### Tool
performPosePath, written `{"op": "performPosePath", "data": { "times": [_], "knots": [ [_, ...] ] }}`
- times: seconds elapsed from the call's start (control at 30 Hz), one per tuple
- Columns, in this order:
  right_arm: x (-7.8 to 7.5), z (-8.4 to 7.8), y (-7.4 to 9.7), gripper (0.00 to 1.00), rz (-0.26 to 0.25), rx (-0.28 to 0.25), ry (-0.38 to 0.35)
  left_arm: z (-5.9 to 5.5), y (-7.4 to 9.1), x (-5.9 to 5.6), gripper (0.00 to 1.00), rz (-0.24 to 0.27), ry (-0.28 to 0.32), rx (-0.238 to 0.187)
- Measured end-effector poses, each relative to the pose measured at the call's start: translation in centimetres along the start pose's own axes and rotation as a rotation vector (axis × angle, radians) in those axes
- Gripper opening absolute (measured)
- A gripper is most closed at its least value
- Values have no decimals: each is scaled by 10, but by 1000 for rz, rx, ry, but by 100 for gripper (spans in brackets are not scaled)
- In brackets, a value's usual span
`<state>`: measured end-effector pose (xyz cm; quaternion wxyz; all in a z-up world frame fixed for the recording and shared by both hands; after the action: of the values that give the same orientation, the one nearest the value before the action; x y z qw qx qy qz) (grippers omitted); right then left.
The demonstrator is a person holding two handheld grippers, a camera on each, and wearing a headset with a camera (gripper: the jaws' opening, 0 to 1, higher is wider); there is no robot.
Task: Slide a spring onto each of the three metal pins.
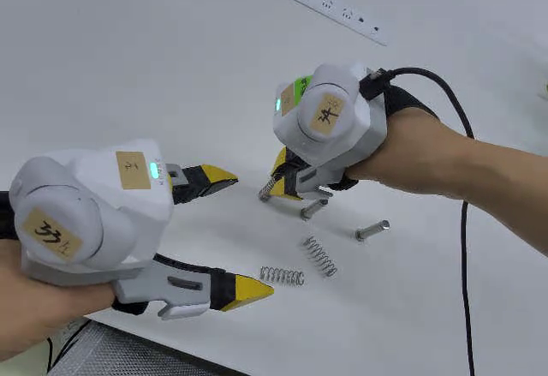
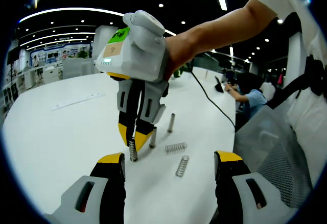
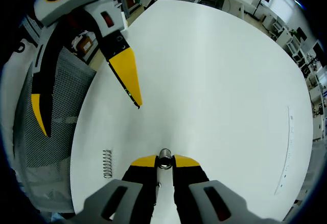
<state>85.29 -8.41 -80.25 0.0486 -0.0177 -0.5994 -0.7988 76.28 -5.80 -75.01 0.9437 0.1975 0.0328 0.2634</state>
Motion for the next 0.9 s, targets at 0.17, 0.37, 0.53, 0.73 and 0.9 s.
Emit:
{"op": "performPosePath", "data": {
  "times": [0.17, 0.37, 0.53, 0.73, 0.9],
  "knots": [
    [0, -3, -5, 12, 0, 3, -6, 1, 0, 0, 72, -2, 0, 0],
    [0, -2, -6, 12, 2, -2, -13, -1, -1, 1, 72, -3, 3, -1],
    [-2, -4, -8, 12, 3, 0, -17, 0, -1, 0, 72, -6, 2, -1],
    [-1, -6, -9, 14, 3, -4, -19, -1, -1, -1, 72, -7, 2, 4],
    [-2, -4, -6, 17, -2, -15, -19, 1, -2, -1, 72, -8, -2, 7]
  ]
}}
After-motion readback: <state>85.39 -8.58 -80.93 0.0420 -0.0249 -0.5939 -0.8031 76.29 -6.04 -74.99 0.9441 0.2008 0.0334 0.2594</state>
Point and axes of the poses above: the centre of the closed fingertips' face, and the gripper's own axes: y roughly backward along the fingers, x roughly to its left, z roughly out of its top, the point moved 3 cm from there along y, roughly backward along the fingers, and after that the axes turned 14 degrees about -y, right-handed, at the moved point
